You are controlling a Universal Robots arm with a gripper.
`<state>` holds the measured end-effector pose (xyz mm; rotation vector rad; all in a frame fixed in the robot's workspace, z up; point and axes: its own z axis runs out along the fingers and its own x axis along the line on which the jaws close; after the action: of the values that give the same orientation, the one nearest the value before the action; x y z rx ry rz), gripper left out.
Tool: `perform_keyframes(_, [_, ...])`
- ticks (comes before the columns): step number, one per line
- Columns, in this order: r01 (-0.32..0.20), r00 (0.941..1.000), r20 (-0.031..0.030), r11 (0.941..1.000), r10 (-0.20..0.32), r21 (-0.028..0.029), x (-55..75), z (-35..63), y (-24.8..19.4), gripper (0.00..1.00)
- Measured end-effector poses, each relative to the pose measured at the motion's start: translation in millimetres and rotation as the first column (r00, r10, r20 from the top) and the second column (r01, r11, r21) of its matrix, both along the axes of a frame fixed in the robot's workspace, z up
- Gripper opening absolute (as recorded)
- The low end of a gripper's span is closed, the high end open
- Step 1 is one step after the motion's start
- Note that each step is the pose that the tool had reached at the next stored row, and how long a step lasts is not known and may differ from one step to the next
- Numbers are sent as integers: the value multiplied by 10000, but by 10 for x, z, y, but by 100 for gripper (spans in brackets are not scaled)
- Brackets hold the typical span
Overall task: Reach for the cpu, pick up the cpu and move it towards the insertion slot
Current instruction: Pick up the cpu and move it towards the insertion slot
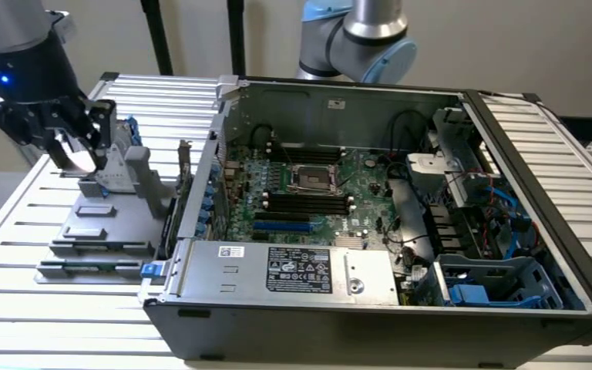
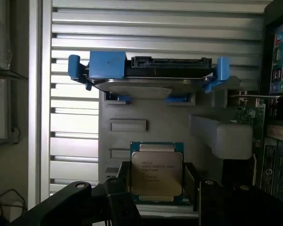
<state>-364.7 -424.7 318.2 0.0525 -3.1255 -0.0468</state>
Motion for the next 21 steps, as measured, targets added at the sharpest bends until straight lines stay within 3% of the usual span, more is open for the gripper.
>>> perform_keyframes(12, [-41,9999,-95,10000,42,23,510,531,0,55])
perform_keyframes(21, [-42,9999,-129,10000,42,22,918,732,0,55])
